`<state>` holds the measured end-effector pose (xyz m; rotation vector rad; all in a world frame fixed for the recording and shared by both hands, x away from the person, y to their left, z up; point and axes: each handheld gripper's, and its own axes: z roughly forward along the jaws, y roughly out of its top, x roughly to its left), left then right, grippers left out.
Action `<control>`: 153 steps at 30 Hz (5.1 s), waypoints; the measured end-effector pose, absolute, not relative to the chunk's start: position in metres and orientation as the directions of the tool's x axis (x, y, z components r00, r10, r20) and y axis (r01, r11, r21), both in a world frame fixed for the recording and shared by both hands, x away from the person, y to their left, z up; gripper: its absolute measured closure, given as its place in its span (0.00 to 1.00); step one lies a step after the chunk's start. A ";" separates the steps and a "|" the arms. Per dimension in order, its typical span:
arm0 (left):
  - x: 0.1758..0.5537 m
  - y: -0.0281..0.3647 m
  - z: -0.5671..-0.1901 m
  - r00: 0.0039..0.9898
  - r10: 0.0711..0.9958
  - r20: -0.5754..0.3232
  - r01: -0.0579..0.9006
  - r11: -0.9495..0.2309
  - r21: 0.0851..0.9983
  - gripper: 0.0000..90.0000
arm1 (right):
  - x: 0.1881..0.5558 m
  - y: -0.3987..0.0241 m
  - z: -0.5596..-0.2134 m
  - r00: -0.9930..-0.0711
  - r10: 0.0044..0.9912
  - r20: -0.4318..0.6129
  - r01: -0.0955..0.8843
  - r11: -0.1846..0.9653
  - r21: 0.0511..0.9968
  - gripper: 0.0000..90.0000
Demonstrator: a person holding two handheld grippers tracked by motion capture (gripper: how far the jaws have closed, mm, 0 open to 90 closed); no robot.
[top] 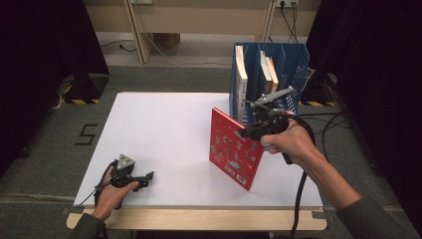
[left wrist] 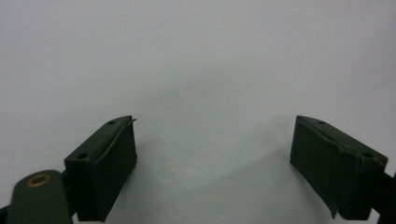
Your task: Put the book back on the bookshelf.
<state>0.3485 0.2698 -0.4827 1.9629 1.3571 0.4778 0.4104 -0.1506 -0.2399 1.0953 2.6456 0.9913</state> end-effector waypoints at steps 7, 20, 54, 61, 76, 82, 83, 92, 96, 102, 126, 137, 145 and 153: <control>0.348 0.269 -0.483 0.389 0.918 -0.077 0.663 -0.221 0.715 0.15 | 0.414 -0.142 -0.237 -0.741 0.658 0.137 0.597 0.551 0.583 0.88; 0.349 0.269 -0.483 0.390 0.917 -0.078 0.663 -0.221 0.715 0.15 | 0.426 -0.127 -0.244 -0.754 0.646 0.116 0.603 0.611 0.514 0.87; 0.349 0.269 -0.483 0.400 0.913 -0.081 0.663 -0.227 0.713 0.12 | 0.431 -0.121 -0.250 -0.794 0.606 0.046 0.548 0.681 0.486 0.88; 0.349 0.269 -0.483 0.400 0.913 -0.081 0.663 -0.227 0.713 0.12 | 0.421 -0.148 -0.226 -0.760 0.648 0.054 0.576 0.632 0.519 0.88; 0.349 0.268 -0.484 0.401 0.913 -0.078 0.663 -0.230 0.712 0.12 | 0.405 -0.208 -0.182 -0.672 0.740 -0.005 0.614 0.561 0.555 0.88; 0.349 0.268 -0.484 0.401 0.913 -0.079 0.663 -0.229 0.713 0.11 | 0.407 -0.229 -0.167 -0.625 0.780 -0.026 0.629 0.524 0.574 0.88; 0.349 0.268 -0.484 0.401 0.913 -0.077 0.663 -0.231 0.712 0.11 | 0.408 -0.232 -0.165 -0.619 0.785 -0.034 0.631 0.522 0.574 0.88; 0.349 0.268 -0.484 0.401 0.913 -0.074 0.663 -0.233 0.712 0.11 | 0.422 -0.257 -0.156 -0.541 0.837 -0.081 0.658 0.480 0.580 0.88; 0.349 0.268 -0.484 0.401 0.913 -0.074 0.663 -0.233 0.712 0.11 | 0.429 -0.267 -0.148 -0.505 0.859 -0.090 0.674 0.457 0.580 0.88; 0.349 0.268 -0.483 0.400 0.914 -0.074 0.664 -0.233 0.711 0.11 | 0.447 -0.275 -0.148 -0.463 0.880 -0.108 0.713 0.442 0.544 0.88; 0.349 0.268 -0.484 0.401 0.913 -0.073 0.662 -0.234 0.712 0.11 | 0.552 -0.272 -0.153 -0.331 0.934 -0.134 0.753 0.347 0.560 0.88; 0.348 0.268 -0.484 0.401 0.913 -0.074 0.662 -0.233 0.712 0.11 | 0.589 -0.275 -0.170 -0.263 0.962 -0.072 0.757 0.252 0.603 0.88; 0.348 0.268 -0.484 0.402 0.913 -0.074 0.661 -0.233 0.714 0.11 | 0.607 -0.277 -0.197 -0.225 0.974 -0.014 0.775 0.188 0.603 0.88; 0.348 0.268 -0.484 0.402 0.913 -0.074 0.660 -0.233 0.714 0.11 | 0.623 -0.278 -0.222 -0.194 0.981 0.027 0.792 0.140 0.594 0.88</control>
